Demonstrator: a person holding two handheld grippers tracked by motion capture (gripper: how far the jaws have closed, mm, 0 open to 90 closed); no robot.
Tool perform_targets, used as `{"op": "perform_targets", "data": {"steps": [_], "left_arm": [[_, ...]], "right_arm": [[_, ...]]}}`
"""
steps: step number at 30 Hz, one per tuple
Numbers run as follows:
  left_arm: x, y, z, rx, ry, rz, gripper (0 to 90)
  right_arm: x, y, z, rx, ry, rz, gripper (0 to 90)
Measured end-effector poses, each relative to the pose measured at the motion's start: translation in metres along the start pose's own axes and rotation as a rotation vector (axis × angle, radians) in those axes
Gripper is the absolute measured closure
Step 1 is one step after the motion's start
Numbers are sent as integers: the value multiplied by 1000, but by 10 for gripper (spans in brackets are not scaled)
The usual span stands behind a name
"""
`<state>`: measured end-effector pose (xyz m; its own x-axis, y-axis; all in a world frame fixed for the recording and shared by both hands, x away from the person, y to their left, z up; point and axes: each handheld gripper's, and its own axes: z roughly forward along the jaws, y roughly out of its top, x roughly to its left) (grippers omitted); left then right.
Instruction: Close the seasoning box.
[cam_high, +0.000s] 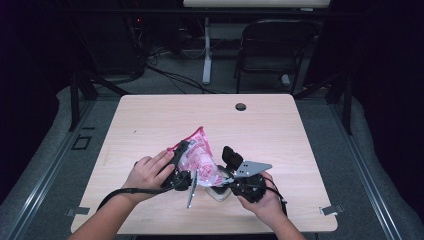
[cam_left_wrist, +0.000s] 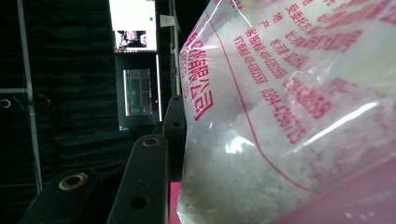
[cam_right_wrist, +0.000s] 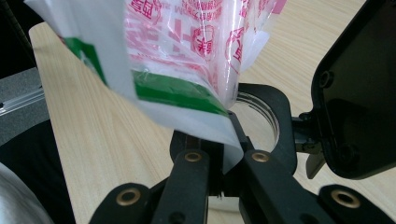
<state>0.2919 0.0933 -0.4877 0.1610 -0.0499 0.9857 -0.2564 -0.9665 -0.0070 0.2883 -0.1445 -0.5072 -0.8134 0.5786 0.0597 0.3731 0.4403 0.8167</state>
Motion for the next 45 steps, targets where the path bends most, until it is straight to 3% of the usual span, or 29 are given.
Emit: {"op": "perform_targets", "data": {"steps": [21, 45], "left_arm": [[2, 1, -1, 9, -5, -6, 687], [7, 5, -1, -1, 20, 12, 688]], "right_arm": [[-1, 0, 1, -8, -6, 5, 900], [-4, 1, -1, -14, -16, 13, 900]]}}
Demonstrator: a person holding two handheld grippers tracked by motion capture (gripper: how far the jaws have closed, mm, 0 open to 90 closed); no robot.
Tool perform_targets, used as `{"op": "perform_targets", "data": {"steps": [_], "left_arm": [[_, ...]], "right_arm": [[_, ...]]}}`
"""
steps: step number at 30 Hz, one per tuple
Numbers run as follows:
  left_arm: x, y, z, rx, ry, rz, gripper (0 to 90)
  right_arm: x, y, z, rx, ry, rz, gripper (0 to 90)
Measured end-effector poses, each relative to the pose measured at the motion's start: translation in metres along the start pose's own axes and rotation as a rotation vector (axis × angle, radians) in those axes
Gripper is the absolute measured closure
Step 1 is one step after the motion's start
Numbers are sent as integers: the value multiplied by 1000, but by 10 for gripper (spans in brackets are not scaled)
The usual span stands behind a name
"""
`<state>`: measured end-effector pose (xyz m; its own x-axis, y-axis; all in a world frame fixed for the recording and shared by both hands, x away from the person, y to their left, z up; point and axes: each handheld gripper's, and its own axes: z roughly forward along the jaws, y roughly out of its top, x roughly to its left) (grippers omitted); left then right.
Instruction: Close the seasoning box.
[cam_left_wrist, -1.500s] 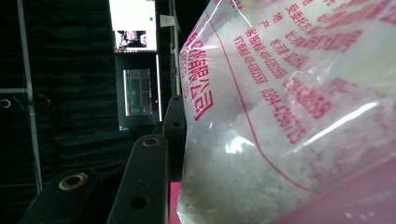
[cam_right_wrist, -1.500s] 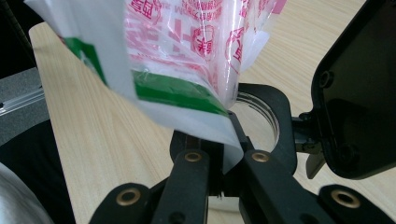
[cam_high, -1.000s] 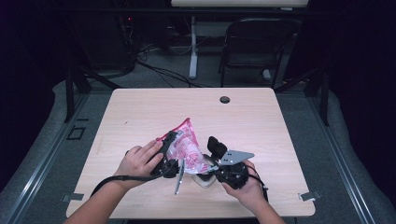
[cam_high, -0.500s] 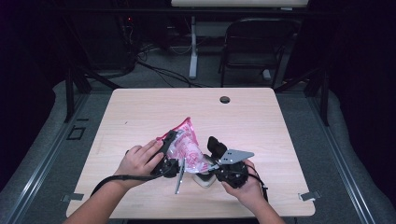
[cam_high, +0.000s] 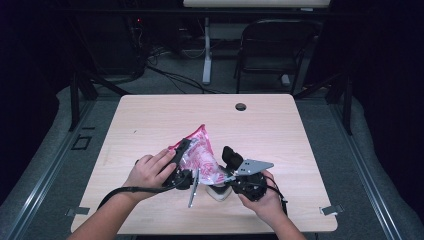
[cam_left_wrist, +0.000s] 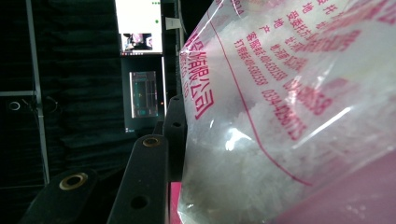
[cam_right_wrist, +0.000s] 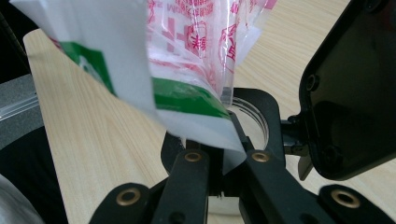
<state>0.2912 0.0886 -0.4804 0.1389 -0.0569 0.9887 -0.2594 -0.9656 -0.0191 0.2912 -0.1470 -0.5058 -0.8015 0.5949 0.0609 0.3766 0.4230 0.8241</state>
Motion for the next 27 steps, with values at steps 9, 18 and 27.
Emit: {"op": "perform_targets", "data": {"steps": [9, 18, 27], "left_arm": [[1, 2, 0, -6, 9, 20, 687], [0, 2, 0, -2, -4, 32, 686], [1, 2, 0, 0, -3, 40, 686]], "right_arm": [[0, 0, 0, -1, -2, 4, 900], [-1, -1, 0, 0, -7, 4, 900], [0, -1, 0, 0, -5, 4, 900]]}}
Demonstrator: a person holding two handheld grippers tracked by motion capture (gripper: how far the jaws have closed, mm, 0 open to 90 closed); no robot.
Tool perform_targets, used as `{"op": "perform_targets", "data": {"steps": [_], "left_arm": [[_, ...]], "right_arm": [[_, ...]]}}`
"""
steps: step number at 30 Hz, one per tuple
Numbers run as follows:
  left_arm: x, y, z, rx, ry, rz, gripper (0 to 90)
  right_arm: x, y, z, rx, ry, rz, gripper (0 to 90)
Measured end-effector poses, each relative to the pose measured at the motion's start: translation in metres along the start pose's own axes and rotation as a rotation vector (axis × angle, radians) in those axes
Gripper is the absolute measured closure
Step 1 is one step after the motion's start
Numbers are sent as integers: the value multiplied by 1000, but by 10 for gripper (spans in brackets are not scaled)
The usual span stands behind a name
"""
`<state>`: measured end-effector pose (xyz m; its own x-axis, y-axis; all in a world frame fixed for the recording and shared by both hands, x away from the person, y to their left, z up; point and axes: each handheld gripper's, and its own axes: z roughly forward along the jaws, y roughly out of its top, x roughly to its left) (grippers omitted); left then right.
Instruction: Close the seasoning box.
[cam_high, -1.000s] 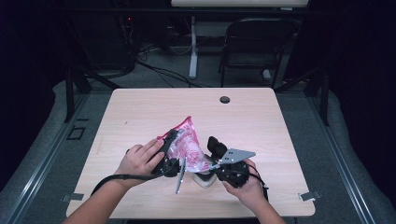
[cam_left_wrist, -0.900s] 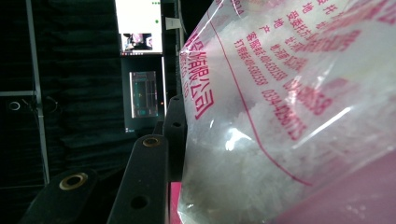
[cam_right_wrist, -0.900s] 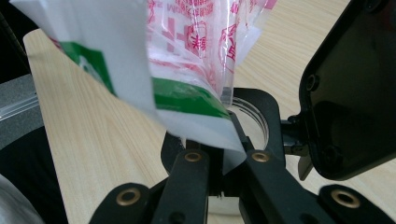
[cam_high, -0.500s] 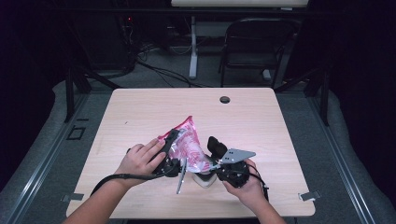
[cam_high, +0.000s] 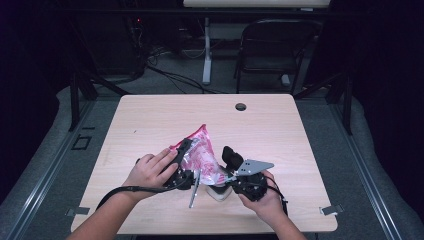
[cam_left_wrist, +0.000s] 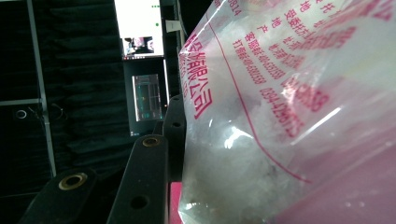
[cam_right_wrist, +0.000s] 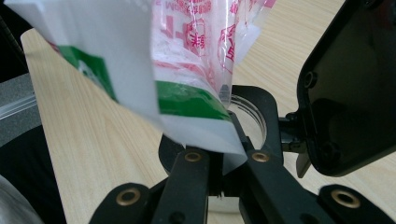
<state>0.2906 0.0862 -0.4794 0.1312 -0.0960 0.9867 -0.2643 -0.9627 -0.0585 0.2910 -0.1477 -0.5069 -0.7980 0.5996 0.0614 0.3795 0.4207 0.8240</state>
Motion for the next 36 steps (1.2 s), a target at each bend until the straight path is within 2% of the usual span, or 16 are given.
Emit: {"op": "perform_targets", "data": {"steps": [10, 14, 18, 19, 23, 29, 31, 36], "left_arm": [[1, 1, 0, -4, 15, 18, 679], [1, 1, -1, 0, 6, 15, 680], [1, 2, -1, -4, 9, 10, 681], [1, 2, -1, -8, 20, 13, 682], [1, 3, -1, -5, 9, 0, 688], [2, 4, -1, -4, 5, 2, 694], [2, 5, -1, -9, 17, 11, 694], [1, 4, -1, -5, 6, 0, 695]], "right_arm": [[0, 0, 1, 6, -4, -3, 900], [1, 0, 2, 7, -1, -2, 900], [0, -1, 2, 11, -4, -3, 900], [0, -1, 2, 11, -5, -2, 900], [0, -2, 4, 12, -3, 3, 900], [-1, -2, 4, 15, -6, 3, 900], [-1, -2, 4, 15, -7, 2, 900], [-1, -2, 4, 15, -9, 4, 900]]}}
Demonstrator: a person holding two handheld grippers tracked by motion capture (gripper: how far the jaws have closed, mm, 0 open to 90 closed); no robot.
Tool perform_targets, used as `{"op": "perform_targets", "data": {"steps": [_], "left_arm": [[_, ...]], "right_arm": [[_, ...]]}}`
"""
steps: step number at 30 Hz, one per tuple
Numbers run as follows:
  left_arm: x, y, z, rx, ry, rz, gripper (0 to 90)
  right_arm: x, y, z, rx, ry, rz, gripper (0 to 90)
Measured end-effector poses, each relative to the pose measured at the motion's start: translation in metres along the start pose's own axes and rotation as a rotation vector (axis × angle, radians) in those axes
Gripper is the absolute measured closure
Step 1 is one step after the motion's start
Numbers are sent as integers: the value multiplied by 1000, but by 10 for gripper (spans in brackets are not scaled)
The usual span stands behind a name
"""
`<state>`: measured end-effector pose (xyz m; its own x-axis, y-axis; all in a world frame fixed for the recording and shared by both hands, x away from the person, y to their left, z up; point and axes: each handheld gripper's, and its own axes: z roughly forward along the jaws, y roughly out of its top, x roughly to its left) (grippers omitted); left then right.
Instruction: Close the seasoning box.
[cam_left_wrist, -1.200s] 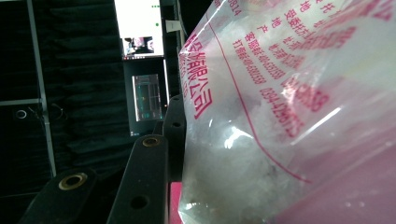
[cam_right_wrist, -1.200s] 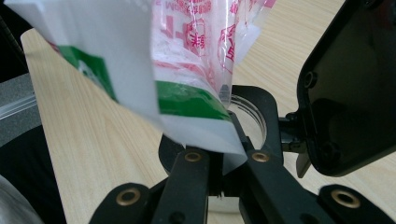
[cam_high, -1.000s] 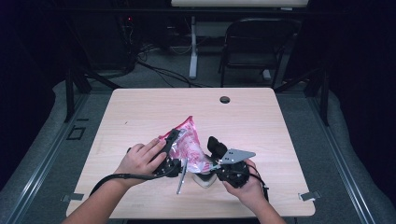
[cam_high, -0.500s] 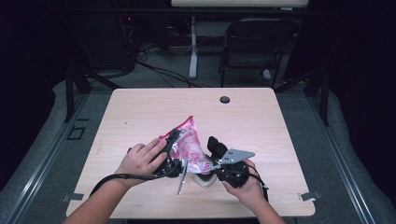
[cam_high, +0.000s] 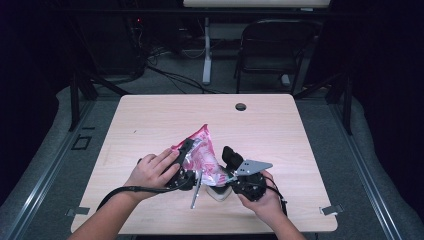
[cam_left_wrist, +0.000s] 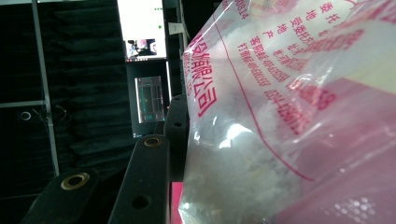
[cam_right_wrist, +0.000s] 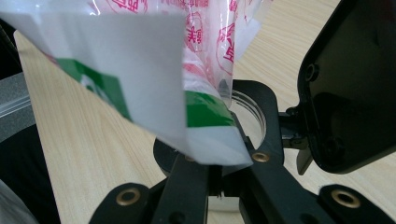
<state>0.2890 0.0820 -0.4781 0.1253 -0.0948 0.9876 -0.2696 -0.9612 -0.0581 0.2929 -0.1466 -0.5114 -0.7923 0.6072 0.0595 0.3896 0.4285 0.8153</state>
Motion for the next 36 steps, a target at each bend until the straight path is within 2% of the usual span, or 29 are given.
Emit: {"op": "perform_targets", "data": {"steps": [1, 4, 14, 15, 36], "left_arm": [[1, 0, 0, -5, 13, 9, 695], [0, 0, 0, -3, 3, -2, 696], [1, 1, 0, -5, 8, -3, 696], [2, 1, 0, -10, 19, 9, 695], [1, 2, 0, -14, 20, 3, 697]], "right_arm": [[0, 0, 0, 0, 0, 0, 900], [0, 0, 0, -3, 0, 3, 900], [0, 0, 0, -2, 2, 3, 900], [0, 0, 0, -3, 2, 3, 900], [-1, -1, 2, 8, 3, 5, 900]]}}
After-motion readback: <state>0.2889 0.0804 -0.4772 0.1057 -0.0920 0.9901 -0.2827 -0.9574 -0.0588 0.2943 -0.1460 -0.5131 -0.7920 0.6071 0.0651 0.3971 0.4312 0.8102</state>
